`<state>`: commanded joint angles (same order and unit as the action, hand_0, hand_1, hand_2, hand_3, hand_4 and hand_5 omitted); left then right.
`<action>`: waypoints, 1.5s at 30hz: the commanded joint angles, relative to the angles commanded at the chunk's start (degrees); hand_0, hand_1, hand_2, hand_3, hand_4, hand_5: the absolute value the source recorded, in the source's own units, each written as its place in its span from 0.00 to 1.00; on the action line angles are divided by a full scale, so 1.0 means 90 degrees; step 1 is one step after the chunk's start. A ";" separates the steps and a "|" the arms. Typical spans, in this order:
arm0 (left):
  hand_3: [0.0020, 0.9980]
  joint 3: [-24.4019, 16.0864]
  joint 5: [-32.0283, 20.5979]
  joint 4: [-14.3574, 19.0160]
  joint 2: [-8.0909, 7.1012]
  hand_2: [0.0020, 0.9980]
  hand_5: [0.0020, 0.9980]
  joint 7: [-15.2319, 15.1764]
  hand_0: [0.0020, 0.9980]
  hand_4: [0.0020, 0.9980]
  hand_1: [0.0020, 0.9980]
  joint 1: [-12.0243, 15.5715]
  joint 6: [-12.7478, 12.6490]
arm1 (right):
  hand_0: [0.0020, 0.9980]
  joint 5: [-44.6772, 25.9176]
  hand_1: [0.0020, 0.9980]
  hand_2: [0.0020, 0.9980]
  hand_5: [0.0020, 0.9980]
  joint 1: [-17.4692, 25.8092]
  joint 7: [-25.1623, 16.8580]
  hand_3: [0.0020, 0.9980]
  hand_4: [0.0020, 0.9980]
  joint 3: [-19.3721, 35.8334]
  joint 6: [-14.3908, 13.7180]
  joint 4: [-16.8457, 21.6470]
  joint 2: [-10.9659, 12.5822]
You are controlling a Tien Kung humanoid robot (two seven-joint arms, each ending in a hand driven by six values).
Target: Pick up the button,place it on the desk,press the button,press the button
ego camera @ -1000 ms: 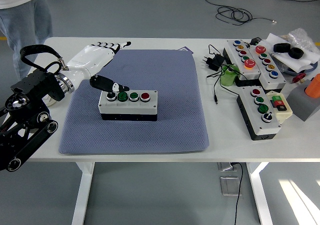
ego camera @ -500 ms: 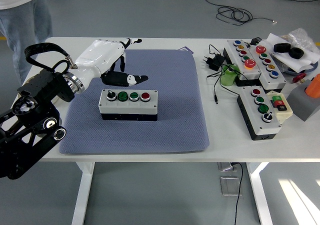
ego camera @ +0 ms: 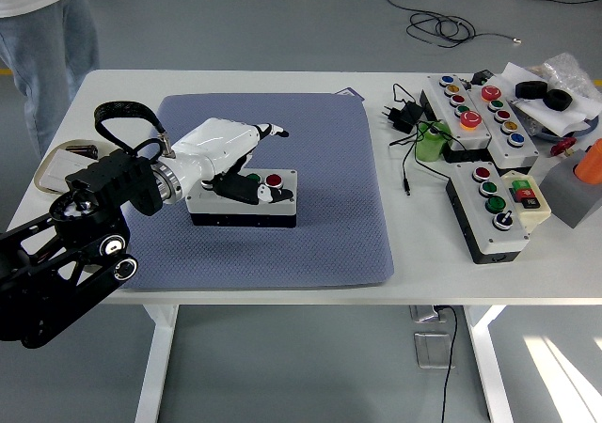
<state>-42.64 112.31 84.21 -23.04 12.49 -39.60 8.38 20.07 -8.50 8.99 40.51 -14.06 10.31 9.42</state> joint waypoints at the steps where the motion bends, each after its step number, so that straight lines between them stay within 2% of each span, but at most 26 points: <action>1: 0.83 0.0061 -0.0015 -0.0030 -0.0004 0.06 0.68 -0.0003 0.00 0.92 0.00 -0.0017 0.0047 | 0.79 -0.0005 0.80 0.82 0.48 0.0002 -0.0001 0.75 0.41 -0.0004 -0.0001 0.0000 0.0001; 6: 0.83 0.0276 -0.0035 -0.0238 0.0029 0.06 0.68 -0.0018 0.00 0.92 0.00 -0.0075 0.0144 | 0.79 0.0030 0.80 0.82 0.48 0.0022 0.0016 0.75 0.41 0.0006 -0.0005 0.0000 0.0001; 18: 0.83 0.0365 0.0109 -0.0470 0.0062 0.06 0.65 -0.0003 0.00 0.92 0.00 -0.0073 0.0463 | 0.79 0.0096 0.80 0.82 0.48 0.0070 0.0042 0.75 0.41 0.0025 -0.0012 0.0000 -0.0003; 19: 0.84 0.0364 0.0140 -0.0487 0.0063 0.08 0.54 -0.0002 0.00 0.87 0.00 -0.0066 0.0498 | 0.79 0.0081 0.80 0.82 0.48 0.0075 0.0037 0.75 0.41 0.0011 -0.0009 0.0000 -0.0002; 24: 0.84 0.0351 0.0209 -0.0503 0.0066 0.08 0.54 0.0009 0.00 0.87 0.00 -0.0056 0.0536 | 0.79 0.0041 0.80 0.82 0.48 0.0073 0.0019 0.75 0.41 -0.0015 -0.0005 0.0000 -0.0003; 25: 0.84 0.0348 0.0211 -0.0503 0.0066 0.09 0.49 0.0009 0.00 0.84 0.00 -0.0059 0.0545 | 0.79 0.0037 0.80 0.82 0.48 0.0070 0.0017 0.75 0.41 -0.0018 -0.0003 0.0000 -0.0003; 37: 0.84 0.0354 0.0196 -0.0566 0.0062 0.10 0.50 0.0036 0.00 0.84 0.00 -0.0101 0.0811 | 0.79 0.0014 0.80 0.82 0.48 0.0051 0.0015 0.75 0.41 -0.0015 0.0003 0.0000 -0.0001; 45: 0.83 0.0337 0.0181 -0.0651 0.0069 0.10 0.49 0.0042 0.00 0.82 0.00 -0.0130 0.0836 | 0.79 0.0007 0.80 0.82 0.48 0.0034 0.0010 0.75 0.41 -0.0005 0.0004 0.0000 -0.0003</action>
<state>-39.61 113.94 78.35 -22.41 12.87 -40.77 15.91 20.13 -8.20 9.08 40.47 -14.03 10.31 9.39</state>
